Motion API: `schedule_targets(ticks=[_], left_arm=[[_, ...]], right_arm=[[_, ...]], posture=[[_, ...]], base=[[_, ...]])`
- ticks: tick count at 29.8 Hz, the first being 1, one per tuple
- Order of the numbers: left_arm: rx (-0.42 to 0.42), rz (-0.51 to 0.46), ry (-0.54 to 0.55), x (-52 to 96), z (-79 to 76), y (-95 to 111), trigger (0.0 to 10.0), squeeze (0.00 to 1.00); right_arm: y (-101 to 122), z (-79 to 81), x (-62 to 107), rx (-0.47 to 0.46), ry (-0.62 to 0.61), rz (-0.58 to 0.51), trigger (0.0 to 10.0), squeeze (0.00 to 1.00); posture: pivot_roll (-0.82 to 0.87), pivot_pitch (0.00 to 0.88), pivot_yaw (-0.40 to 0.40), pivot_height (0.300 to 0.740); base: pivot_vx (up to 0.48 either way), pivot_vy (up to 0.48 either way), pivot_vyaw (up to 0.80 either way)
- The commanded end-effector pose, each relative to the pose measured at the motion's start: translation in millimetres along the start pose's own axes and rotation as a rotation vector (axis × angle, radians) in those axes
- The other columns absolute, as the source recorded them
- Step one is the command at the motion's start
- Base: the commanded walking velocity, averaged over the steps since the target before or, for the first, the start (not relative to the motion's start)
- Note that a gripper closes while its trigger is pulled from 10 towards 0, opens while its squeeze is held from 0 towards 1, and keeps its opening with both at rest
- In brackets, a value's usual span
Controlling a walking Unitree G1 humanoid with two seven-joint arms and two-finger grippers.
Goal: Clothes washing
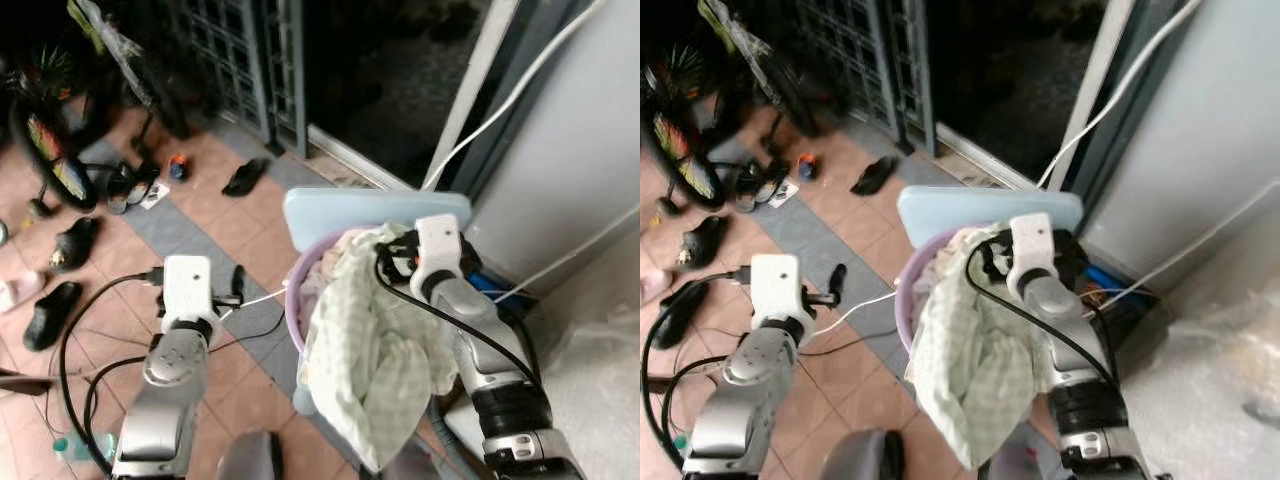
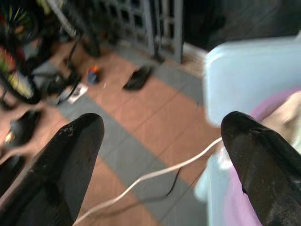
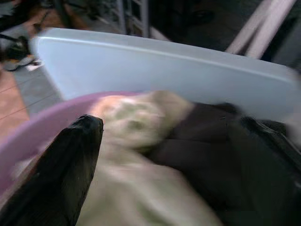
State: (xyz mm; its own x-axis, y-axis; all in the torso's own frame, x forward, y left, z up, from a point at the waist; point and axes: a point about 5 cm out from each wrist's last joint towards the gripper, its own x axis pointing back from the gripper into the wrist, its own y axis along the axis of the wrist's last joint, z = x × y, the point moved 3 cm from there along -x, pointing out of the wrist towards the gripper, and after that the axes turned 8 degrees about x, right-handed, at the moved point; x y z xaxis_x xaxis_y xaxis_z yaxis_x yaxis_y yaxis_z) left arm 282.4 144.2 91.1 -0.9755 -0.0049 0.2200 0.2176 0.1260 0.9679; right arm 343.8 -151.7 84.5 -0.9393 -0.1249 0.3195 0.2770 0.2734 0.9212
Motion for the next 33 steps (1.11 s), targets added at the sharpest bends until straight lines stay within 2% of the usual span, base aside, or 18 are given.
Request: schedule_targets(ticks=[1,3,4,6,7,8,9,10,11,12,13,14,17,23,30,31,32,33], left_arm=[[0.004,0.018,-0.012,2.5,-2.2,-4,10.0,0.00],[0.005,0.024,-0.007,3.7,-2.3,-6,10.0,0.00],[0.006,0.028,-0.004,4.8,-2.2,-7,10.0,0.00],[0.008,0.029,-0.002,5.6,-2.1,-7,10.0,0.00],[0.008,0.031,-0.001,6.0,-1.9,-7,10.0,0.00],[0.008,0.034,0.000,6.4,-1.8,-7,10.0,0.00],[0.006,0.039,0.001,7.4,-1.8,-8,10.0,0.00],[0.004,0.042,0.002,7.9,-1.9,-7,10.0,0.00],[0.003,0.044,0.003,8.8,-2.0,-7,10.0,0.00],[0.002,0.049,0.005,11.8,-0.8,-6,10.0,0.00],[0.003,0.051,0.005,13.4,-0.5,-6,10.0,0.00],[0.003,0.055,0.007,15.5,0.5,-6,10.0,0.00],[0.021,0.073,0.015,29.9,3.0,-5,10.0,0.00],[0.052,0.097,0.021,47.6,0.2,-5,10.0,0.00],[0.083,0.114,-0.001,60.7,-11.2,0,10.0,0.00],[0.086,0.122,-0.001,62.7,-11.6,-2,10.0,0.00],[0.086,0.122,-0.001,62.7,-11.6,-2,10.0,0.00],[0.087,0.125,-0.002,64.2,-12.1,-2,10.0,0.00]], right_arm=[[-6,-4.9,-0.1,-0.001,-0.027,0.021,10.0,1.00],[-6,-11.7,-0.9,0.017,-0.064,0.028,10.0,1.00],[-5,-18.6,-1.3,0.026,-0.100,0.026,10.0,0.96],[-5,-21.7,-1.3,0.037,-0.113,0.026,10.0,0.93],[-5,-23.2,-1.7,0.041,-0.117,0.032,10.0,0.83],[-7,-25.1,-2.4,0.040,-0.121,0.042,10.0,0.51],[-9,-28.0,-4.1,0.041,-0.125,0.060,10.0,0.43],[-10,-29.0,-4.8,0.043,-0.124,0.067,10.0,0.43],[-10,-30.2,-5.5,0.041,-0.124,0.075,10.0,0.36],[-11,-31.4,-8.7,0.026,-0.118,0.094,10.0,0.21],[-12,-31.5,-9.6,0.020,-0.114,0.099,10.0,0.21],[-12,-31.9,-11.4,0.008,-0.117,0.108,10.0,0.00],[-12,-37.5,-17.6,-0.072,-0.164,0.143,10.0,0.00],[9,-42.4,-26.7,-0.059,-0.234,0.069,10.0,0.00],[18,-32.2,-41.0,-0.071,-0.234,0.068,10.0,0.00],[17,-30.0,-42.8,-0.091,-0.230,0.084,1.5,0.00],[17,-30.0,-42.8,-0.091,-0.230,0.084,1.5,0.00],[16,-29.3,-43.3,-0.101,-0.227,0.090,0.0,0.00]], posture=[[0.03,0.123,0.040,0.740],[0.03,0.127,0.035,0.740],[0.04,0.133,0.035,0.740],[0.04,0.138,0.034,0.740],[0.04,0.143,0.033,0.740],[0.04,0.148,0.032,0.740],[0.05,0.165,0.030,0.740],[0.05,0.171,0.030,0.740],[0.06,0.185,0.029,0.740],[0.07,0.207,0.024,0.740],[0.07,0.215,0.024,0.740],[0.07,0.222,0.022,0.740],[0.09,0.286,0.010,0.740],[0.11,0.318,-0.007,0.740],[0.13,0.363,-0.015,0.740],[0.13,0.370,-0.014,0.740],[0.13,0.370,-0.014,0.740],[0.13,0.377,-0.012,0.740]], base=[[0.000,0.000,0.00],[0.000,0.000,0.00],[0.000,0.000,0.00],[0.000,0.000,0.00],[0.000,0.000,0.00],[0.000,0.000,0.00],[0.000,0.000,0.00],[0.000,0.000,0.00],[0.000,0.000,0.00],[0.000,0.000,0.00],[0.000,0.000,0.00],[0.000,0.000,0.00],[0.000,0.000,0.00],[0.000,0.000,0.00],[0.000,0.000,0.00],[0.000,0.000,0.00],[0.000,0.000,0.00],[0.000,0.000,0.00]])
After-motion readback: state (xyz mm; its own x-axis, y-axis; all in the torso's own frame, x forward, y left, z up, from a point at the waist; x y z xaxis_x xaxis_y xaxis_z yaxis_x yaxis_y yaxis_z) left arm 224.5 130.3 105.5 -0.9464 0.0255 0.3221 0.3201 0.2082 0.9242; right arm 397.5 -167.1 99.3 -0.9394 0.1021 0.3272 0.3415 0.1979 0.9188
